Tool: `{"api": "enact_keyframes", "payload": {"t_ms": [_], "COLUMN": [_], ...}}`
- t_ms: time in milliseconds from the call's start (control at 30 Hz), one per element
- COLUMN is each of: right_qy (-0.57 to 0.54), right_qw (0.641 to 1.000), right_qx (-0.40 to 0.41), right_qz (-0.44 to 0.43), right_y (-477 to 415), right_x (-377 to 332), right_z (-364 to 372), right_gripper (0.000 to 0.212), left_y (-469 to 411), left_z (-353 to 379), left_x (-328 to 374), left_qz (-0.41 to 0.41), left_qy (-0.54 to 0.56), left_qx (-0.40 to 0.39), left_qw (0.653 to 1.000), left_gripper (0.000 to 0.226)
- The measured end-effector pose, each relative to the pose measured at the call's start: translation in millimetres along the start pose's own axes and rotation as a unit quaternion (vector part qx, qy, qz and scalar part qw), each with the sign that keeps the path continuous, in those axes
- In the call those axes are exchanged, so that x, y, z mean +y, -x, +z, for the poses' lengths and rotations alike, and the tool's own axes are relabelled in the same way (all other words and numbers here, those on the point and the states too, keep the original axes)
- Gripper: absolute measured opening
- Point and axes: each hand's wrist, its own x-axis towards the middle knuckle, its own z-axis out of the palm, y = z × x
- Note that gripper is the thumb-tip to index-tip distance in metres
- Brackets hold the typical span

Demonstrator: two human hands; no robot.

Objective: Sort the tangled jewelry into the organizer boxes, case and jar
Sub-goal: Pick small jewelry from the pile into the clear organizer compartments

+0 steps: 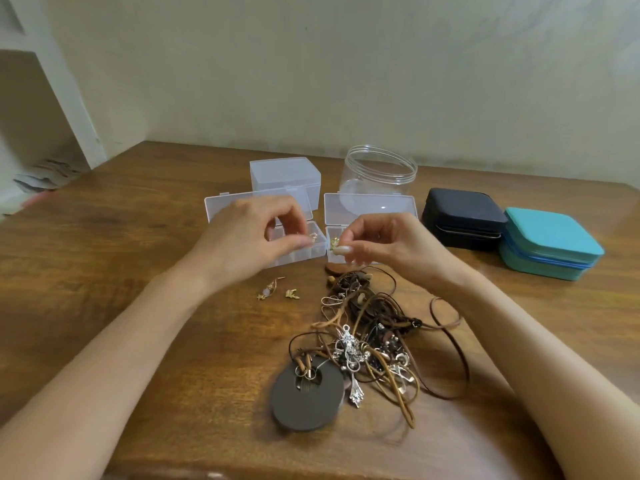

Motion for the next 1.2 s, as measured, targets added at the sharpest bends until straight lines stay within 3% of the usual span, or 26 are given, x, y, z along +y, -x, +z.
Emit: {"api": "enact_keyframes", "payload": {"t_ms": [167,367,500,633,733,867,967,1067,1200], "right_qy": [0.055,0.138,0.282,0.372,0.375,0.333,0.329,0.327,0.294], "right_qw": [0.998,0.988,0.951,0.921,0.918,0.93,0.94,0.945,0.955], "right_qx": [-0.017,0.076,0.128,0.115,0.128,0.153,0.092,0.012,-0.038], "right_qz": [0.002,-0.004,-0.013,-0.032,-0.027,-0.026,-0.002,0.006,0.007], "right_y": [-2,-14,-47,-67,-63,-47,-27,-11,-4], "right_x": [8,9,12,16,16,14,12,13,12], "right_z": [13,20,31,38,34,11,-6,-16,-19], "right_gripper": [0.01,0.003,0.012,0.014,0.013,0.011,0.004,0.009,0.018], "left_y": [4,3,0,-7,-9,-14,-20,-29,-39], "left_z": [-1,4,3,1,6,19,26,31,35], "left_x": [-8,-8,-9,-21,-28,-32,-26,-15,-10], "left_qz": [0.015,0.012,-0.004,-0.035,-0.044,-0.05,-0.043,-0.021,-0.035], "left_qy": [-0.125,-0.139,-0.126,-0.093,-0.1,-0.092,-0.104,-0.169,-0.233], "left_qx": [-0.209,-0.223,-0.18,0.051,0.126,0.13,0.093,0.046,0.022], "left_qw": [0.97,0.965,0.976,0.994,0.986,0.986,0.989,0.984,0.972], "left_gripper": [0.025,0.015,0.013,0.015,0.015,0.016,0.017,0.018,0.025]}}
